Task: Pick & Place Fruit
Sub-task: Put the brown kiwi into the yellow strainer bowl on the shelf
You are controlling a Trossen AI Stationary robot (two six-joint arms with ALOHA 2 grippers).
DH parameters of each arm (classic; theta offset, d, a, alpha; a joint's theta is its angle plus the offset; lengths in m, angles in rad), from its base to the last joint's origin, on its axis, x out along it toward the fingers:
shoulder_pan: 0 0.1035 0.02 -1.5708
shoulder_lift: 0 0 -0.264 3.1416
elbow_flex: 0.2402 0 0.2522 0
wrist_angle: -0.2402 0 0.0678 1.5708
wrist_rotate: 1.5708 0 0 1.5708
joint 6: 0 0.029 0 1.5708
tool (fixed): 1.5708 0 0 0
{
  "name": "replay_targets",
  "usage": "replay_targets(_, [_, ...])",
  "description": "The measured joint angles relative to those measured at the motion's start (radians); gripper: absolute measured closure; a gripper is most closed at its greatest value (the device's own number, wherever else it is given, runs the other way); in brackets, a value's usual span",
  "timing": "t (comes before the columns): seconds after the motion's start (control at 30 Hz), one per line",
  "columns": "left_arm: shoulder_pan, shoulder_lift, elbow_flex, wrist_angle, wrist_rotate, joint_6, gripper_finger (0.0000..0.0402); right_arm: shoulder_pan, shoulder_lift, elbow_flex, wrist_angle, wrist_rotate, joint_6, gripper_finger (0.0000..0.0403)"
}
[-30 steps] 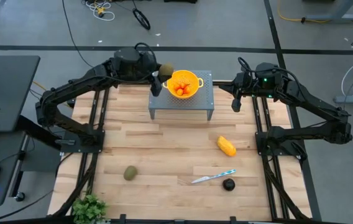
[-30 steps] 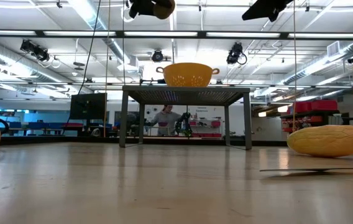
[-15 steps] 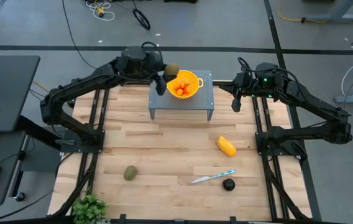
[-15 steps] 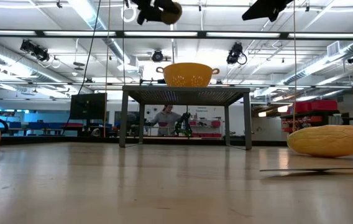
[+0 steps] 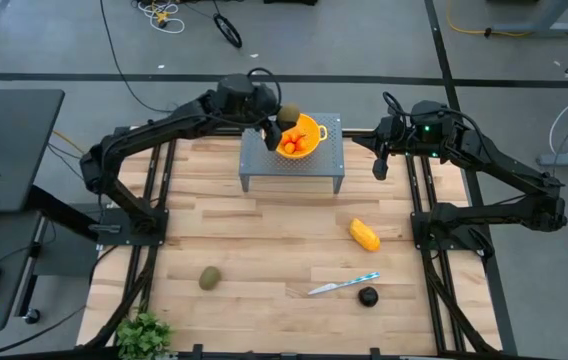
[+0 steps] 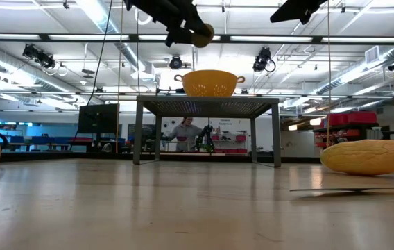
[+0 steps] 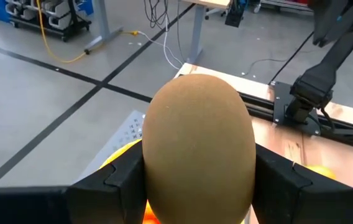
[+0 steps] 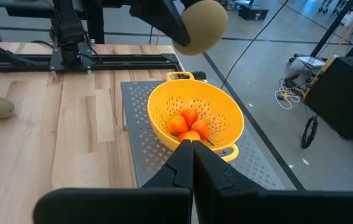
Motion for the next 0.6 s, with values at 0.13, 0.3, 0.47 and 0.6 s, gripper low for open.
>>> replay_targets(0.13, [0.004,0.0,0.0,0.0,-0.01,0.0,0.0181,0.0,0.0,0.0,0.0,0.0,0.0,0.0402])
replay_targets(0.3, [0.006,0.0,0.0,0.008,-0.014,0.003,0.0181,0.0,0.0,0.0,0.0,0.0,0.0,0.0402])
replay_targets(0.47, [0.011,0.028,-0.002,0.023,-0.015,0.009,0.0181,0.0,0.0,0.0,0.0,0.001,0.0,0.0402])
replay_targets(0.6, [0.016,0.073,-0.002,0.035,-0.021,0.012,0.0181,0.0,0.0,0.0,0.0,0.001,0.0,0.0402])
